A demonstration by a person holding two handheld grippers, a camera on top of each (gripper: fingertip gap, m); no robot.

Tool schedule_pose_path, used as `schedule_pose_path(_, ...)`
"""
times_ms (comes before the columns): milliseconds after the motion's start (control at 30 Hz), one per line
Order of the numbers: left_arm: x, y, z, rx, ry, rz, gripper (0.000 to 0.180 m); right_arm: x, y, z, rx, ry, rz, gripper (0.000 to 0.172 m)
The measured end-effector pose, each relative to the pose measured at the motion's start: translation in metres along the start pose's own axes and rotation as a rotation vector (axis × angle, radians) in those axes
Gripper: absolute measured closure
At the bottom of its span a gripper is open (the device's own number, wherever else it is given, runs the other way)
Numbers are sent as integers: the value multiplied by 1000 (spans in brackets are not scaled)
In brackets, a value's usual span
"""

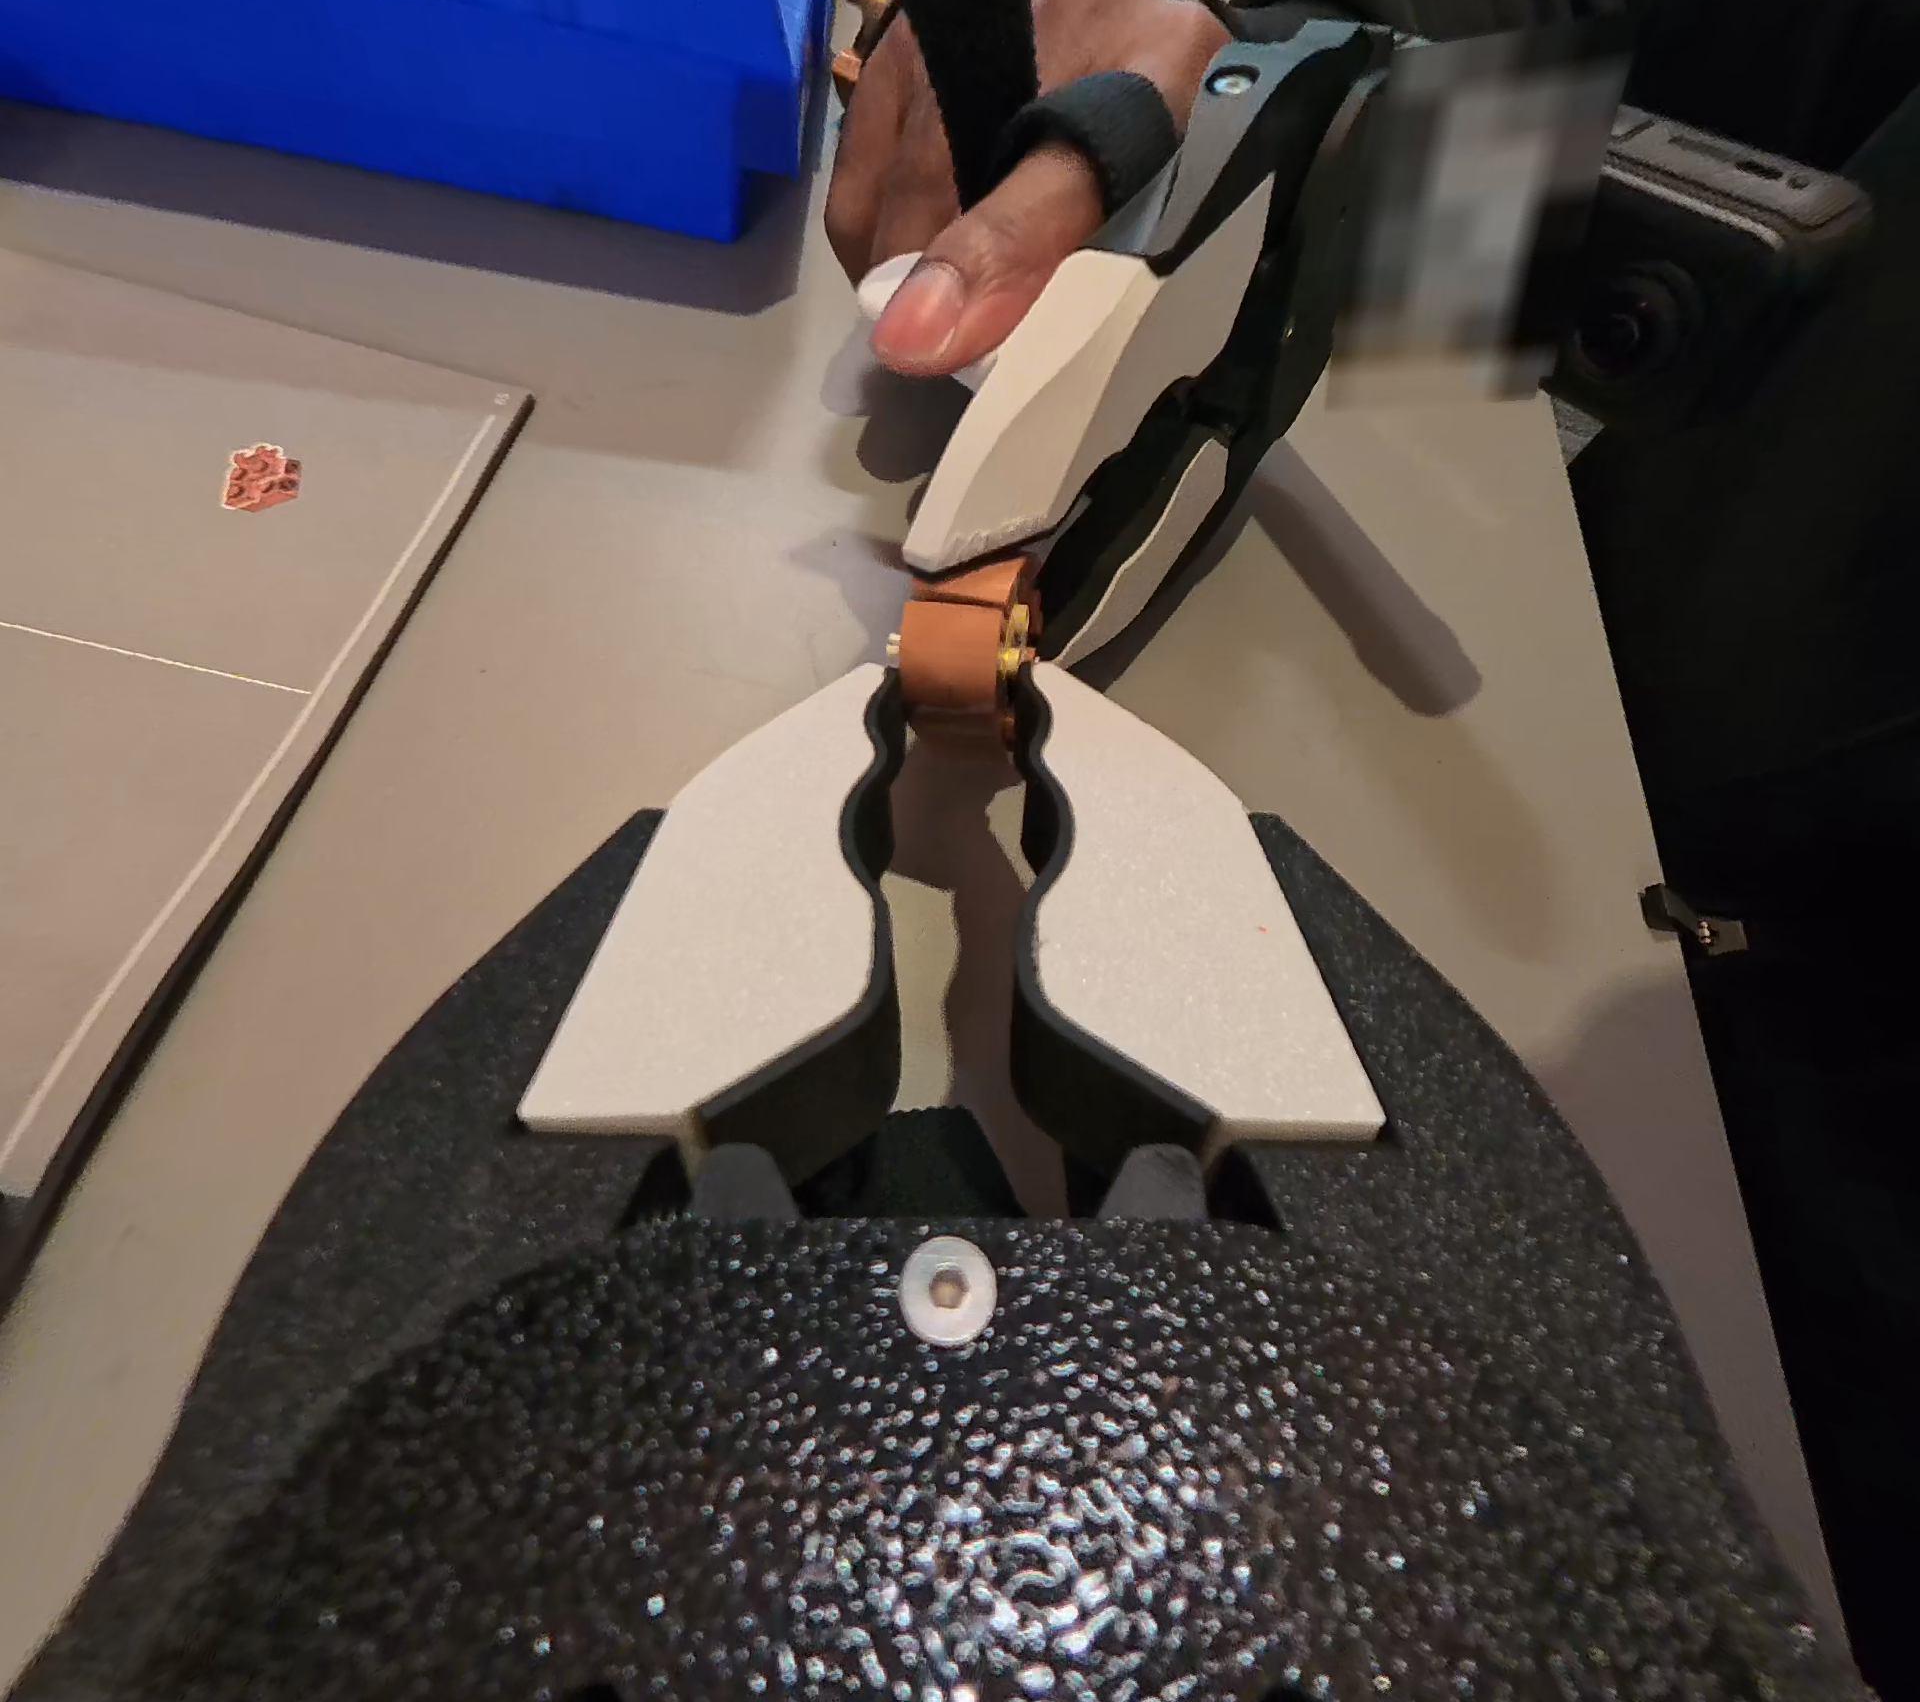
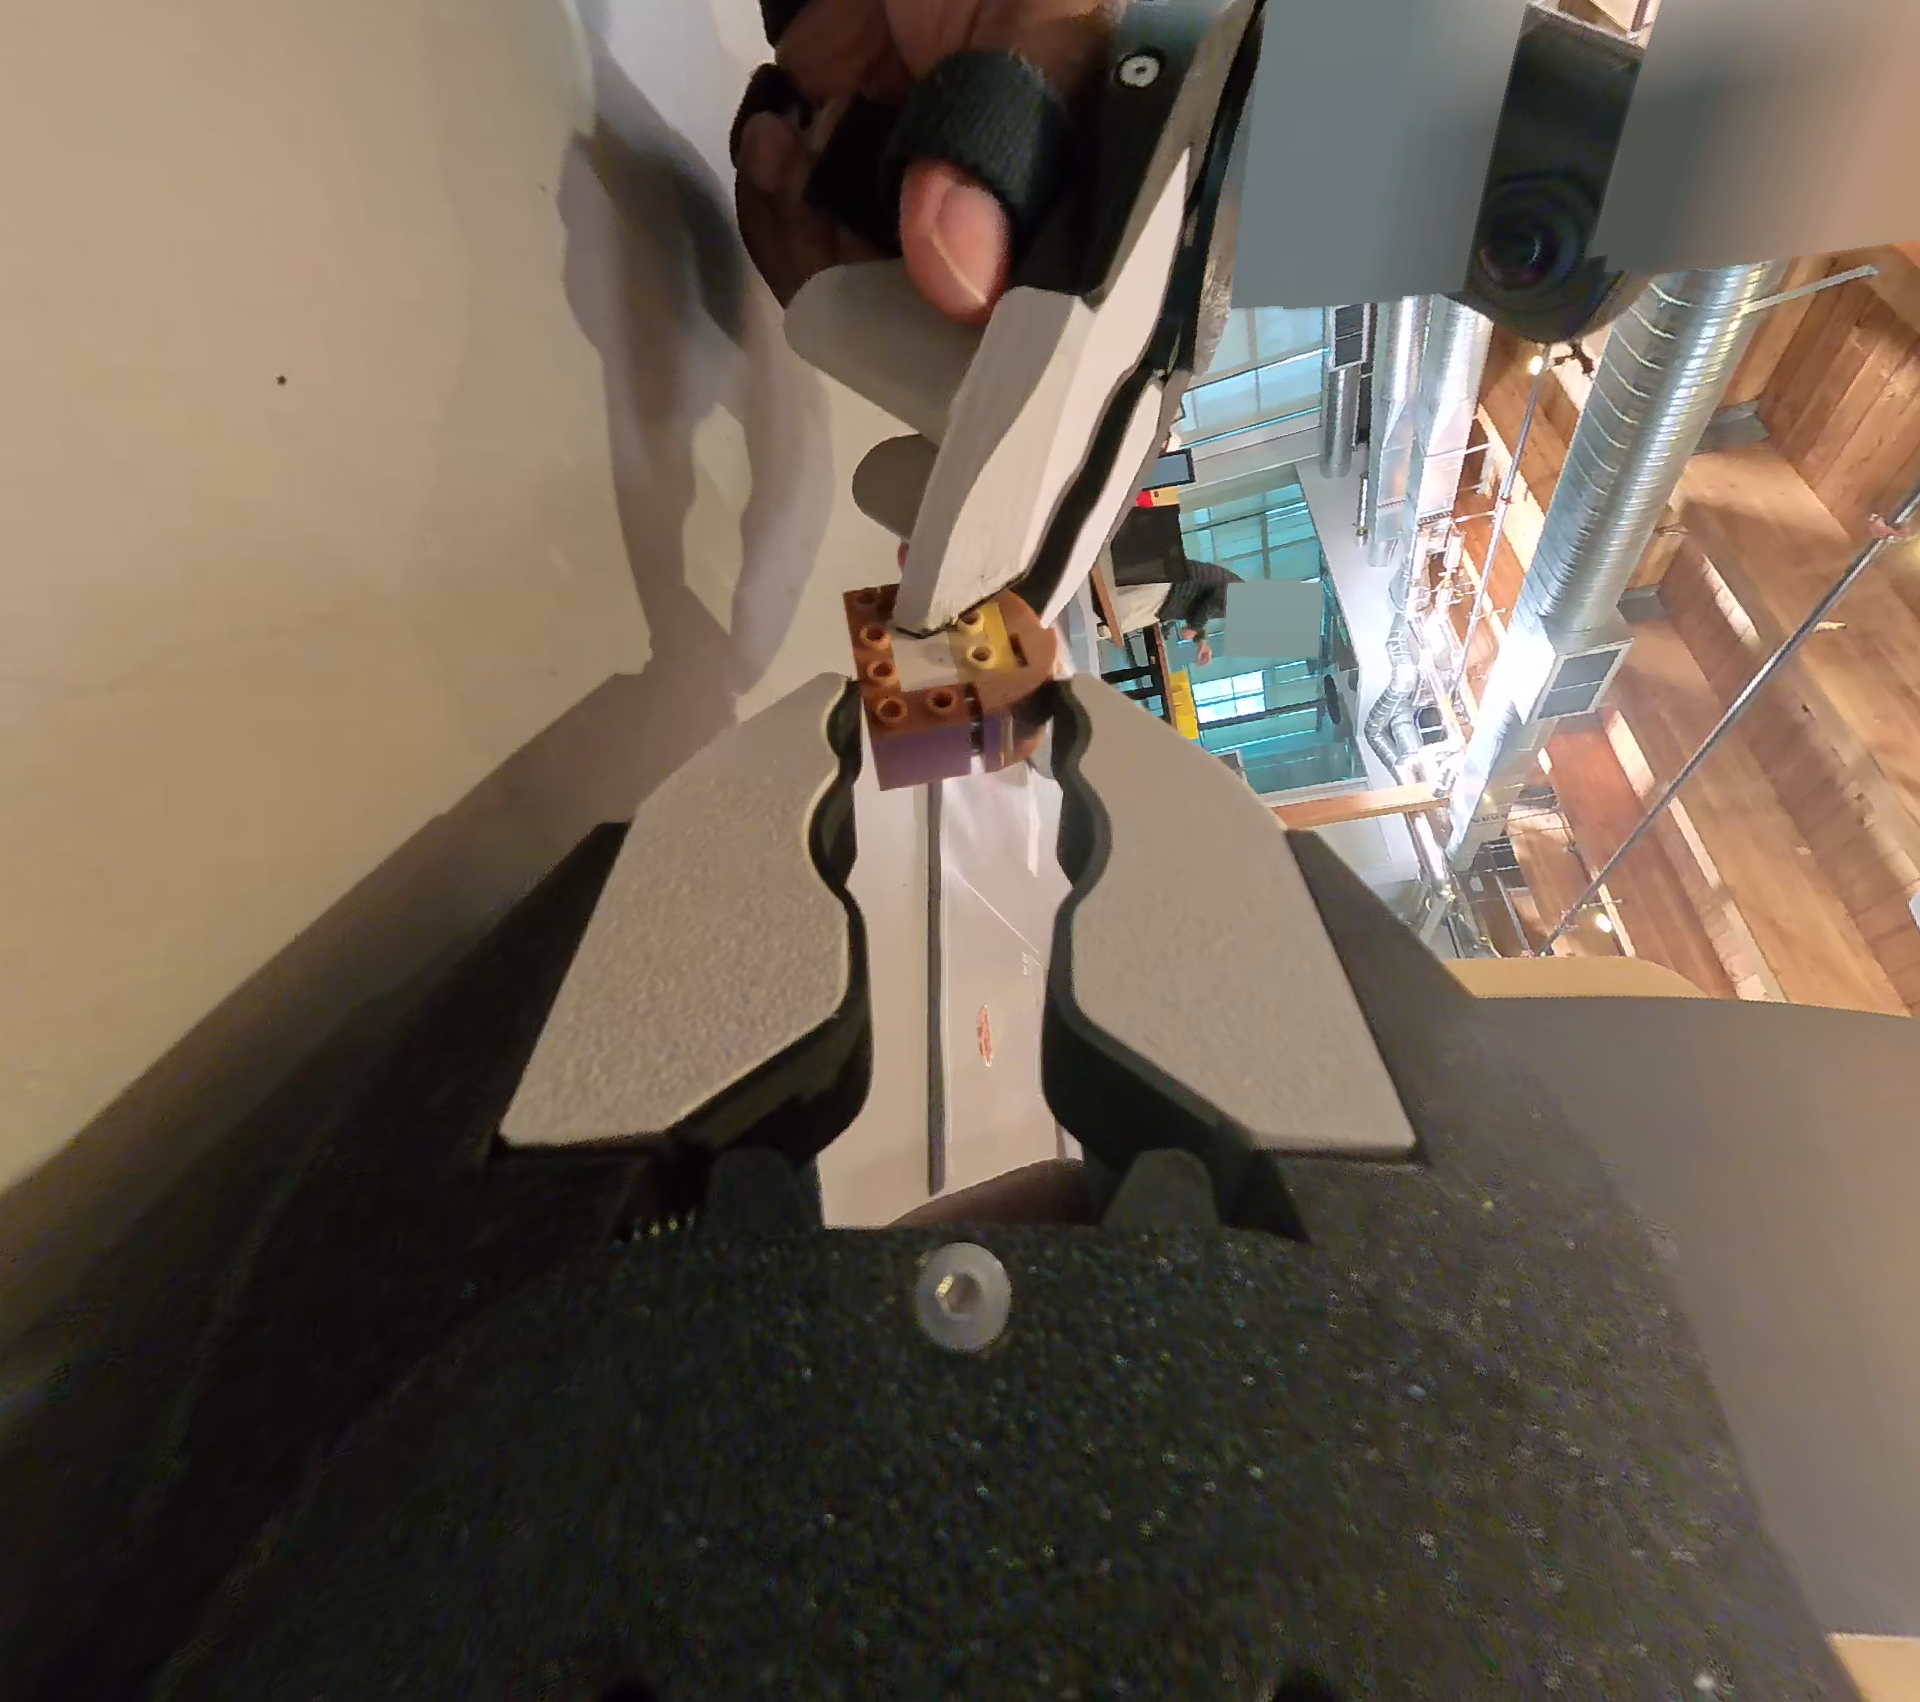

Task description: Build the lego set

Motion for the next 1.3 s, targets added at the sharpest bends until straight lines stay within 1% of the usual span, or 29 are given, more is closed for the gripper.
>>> schedule_pose_path(267, 0, -1, 1, -10, 3, -3, 161, -1, 0, 0, -3, 15, 6, 137)
schedule_pose_path(733, -2, -2, 3, -58, 68, 12, 161, -1, -4, 2, -37, 3, 18, 138)
schedule_pose_path(933, -3, -5, 4, -85, 81, 20, 161, -3, -6, 3, -36, -6, -10, 138)
schedule_pose_path(1300, -3, -3, 3, -81, 81, 29, 161, -4, -6, 2, -2, -28, -2, 139)
Point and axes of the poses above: each gripper's, where its closed fingertips meet, z back along the fingers, y out of its underside, x = y × z across the jaws, the point moved 6 cm from there along z, back along the fingers, and after that the axes turned 15 degrees about -z, right-handed, at the moved point
